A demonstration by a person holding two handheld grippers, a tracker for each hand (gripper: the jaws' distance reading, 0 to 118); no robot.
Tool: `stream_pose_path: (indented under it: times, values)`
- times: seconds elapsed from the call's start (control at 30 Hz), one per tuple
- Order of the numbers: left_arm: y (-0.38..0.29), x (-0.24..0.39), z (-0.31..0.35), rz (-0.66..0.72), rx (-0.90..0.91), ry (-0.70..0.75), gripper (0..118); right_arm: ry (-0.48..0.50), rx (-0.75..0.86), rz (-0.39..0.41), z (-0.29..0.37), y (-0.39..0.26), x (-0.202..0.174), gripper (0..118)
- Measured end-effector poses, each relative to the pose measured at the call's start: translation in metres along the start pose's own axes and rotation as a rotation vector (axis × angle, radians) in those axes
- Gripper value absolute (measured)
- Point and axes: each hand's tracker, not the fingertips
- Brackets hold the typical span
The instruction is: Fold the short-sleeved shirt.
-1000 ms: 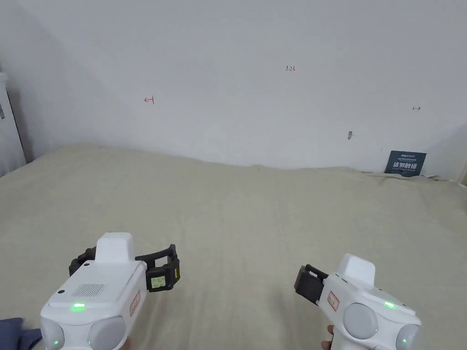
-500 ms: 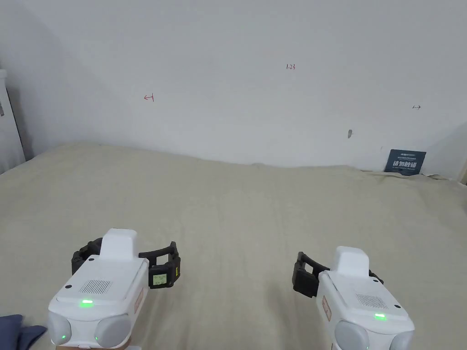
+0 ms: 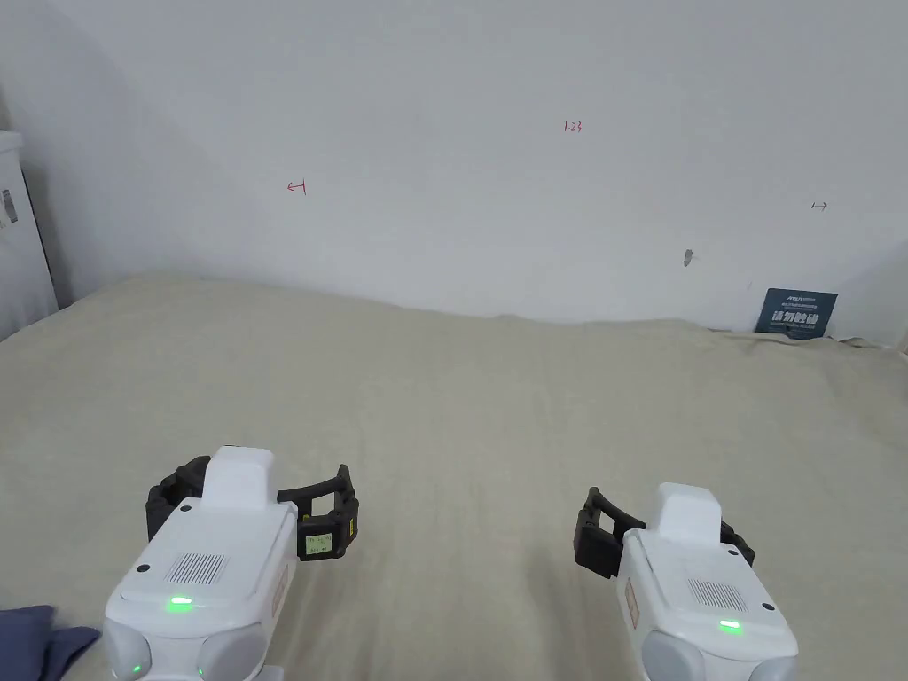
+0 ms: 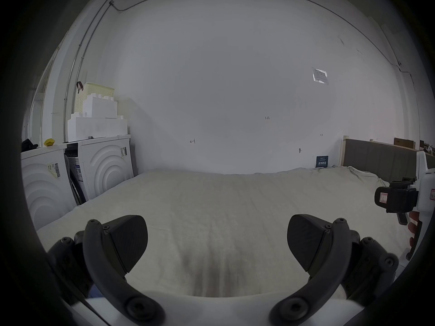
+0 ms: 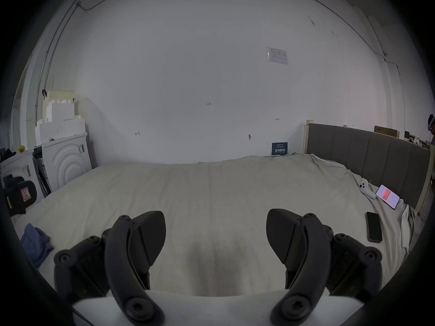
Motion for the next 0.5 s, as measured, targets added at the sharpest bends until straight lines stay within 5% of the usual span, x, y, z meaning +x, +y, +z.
stream_pose_path:
  times: [0.27,0.5]
  values:
    - [-0.004,0.005,0.002,-0.034,0.011,-0.001,118,-0.047,-0.003,0.039,0.000,-0.008,0.003,95]
    - [-0.006,0.005,0.003,-0.017,0.009,0.006,118,-0.018,-0.041,-0.019,0.002,-0.009,0.013,94]
